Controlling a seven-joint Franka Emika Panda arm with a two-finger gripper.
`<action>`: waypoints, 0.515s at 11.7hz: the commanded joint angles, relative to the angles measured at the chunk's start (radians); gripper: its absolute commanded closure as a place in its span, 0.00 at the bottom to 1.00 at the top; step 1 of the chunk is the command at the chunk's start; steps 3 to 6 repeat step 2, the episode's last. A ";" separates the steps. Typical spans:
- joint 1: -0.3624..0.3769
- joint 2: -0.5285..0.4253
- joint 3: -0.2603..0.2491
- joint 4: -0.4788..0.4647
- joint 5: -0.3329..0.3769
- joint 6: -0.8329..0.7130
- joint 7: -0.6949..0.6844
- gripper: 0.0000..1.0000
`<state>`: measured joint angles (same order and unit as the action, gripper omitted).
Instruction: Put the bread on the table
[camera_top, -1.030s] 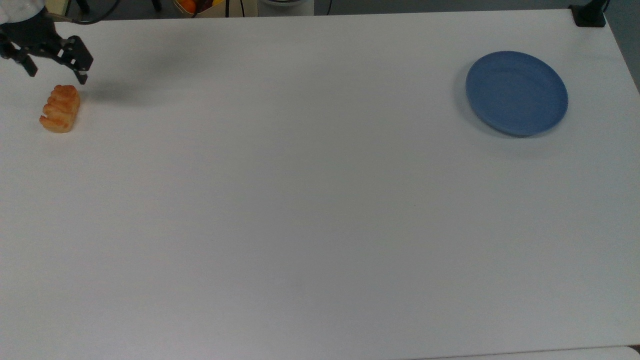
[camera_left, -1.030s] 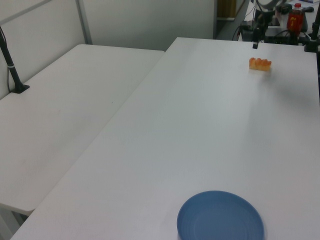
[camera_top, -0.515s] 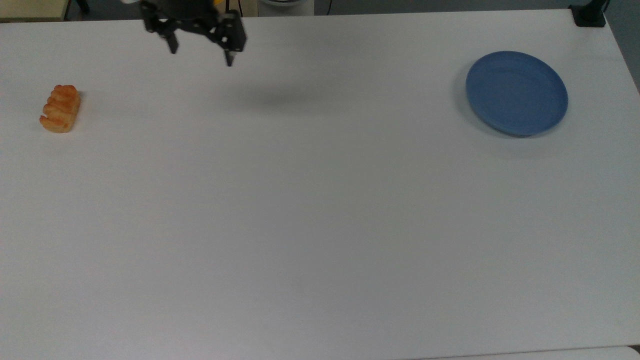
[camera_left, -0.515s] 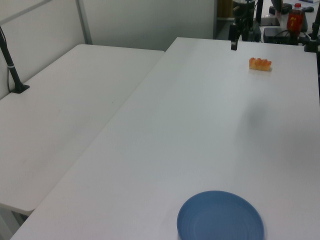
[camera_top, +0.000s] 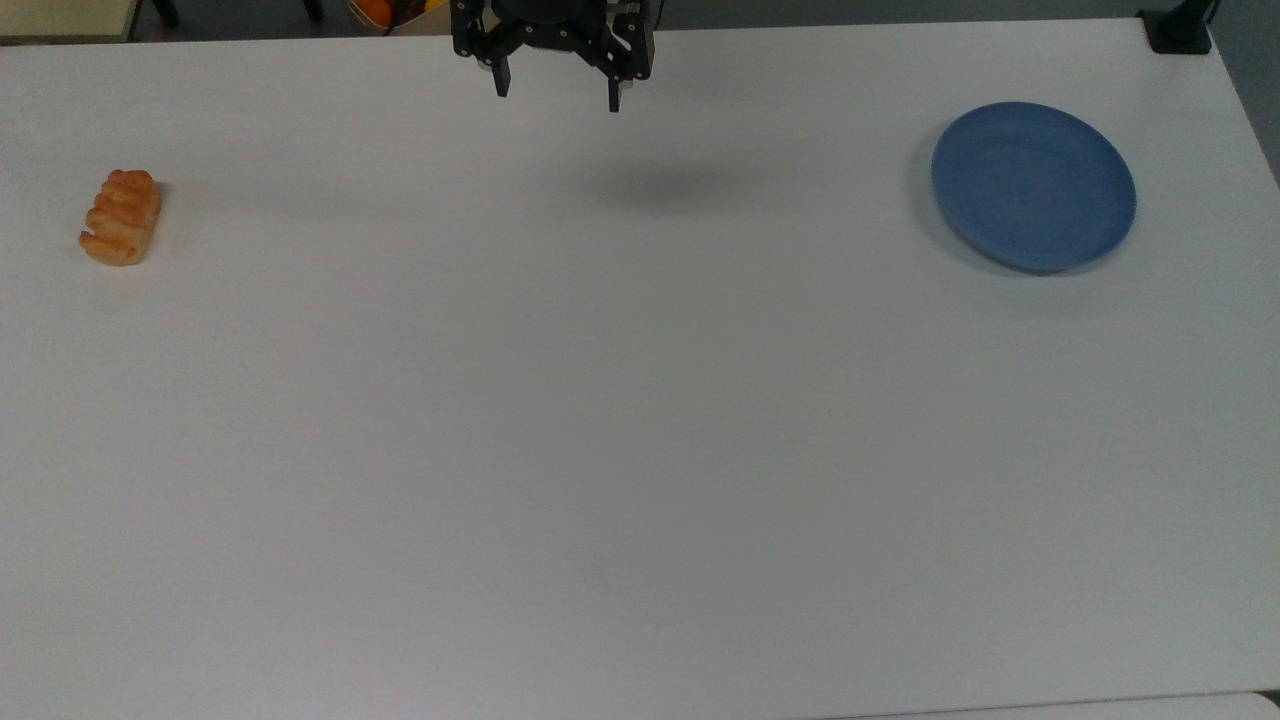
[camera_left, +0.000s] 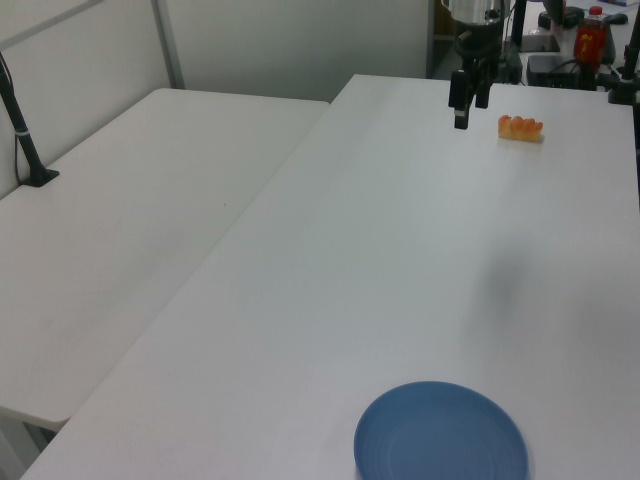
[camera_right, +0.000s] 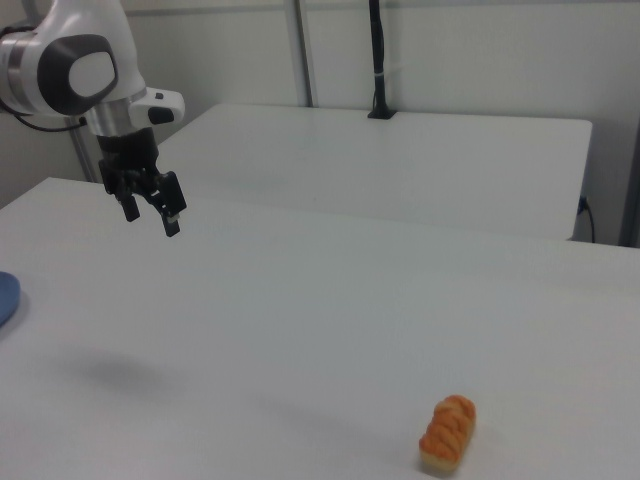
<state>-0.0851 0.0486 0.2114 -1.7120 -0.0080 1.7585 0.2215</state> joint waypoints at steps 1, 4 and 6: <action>-0.004 -0.007 0.000 -0.037 0.023 0.064 -0.001 0.00; -0.004 -0.009 0.000 -0.037 0.023 0.067 -0.001 0.00; -0.004 -0.009 0.000 -0.037 0.023 0.067 -0.001 0.00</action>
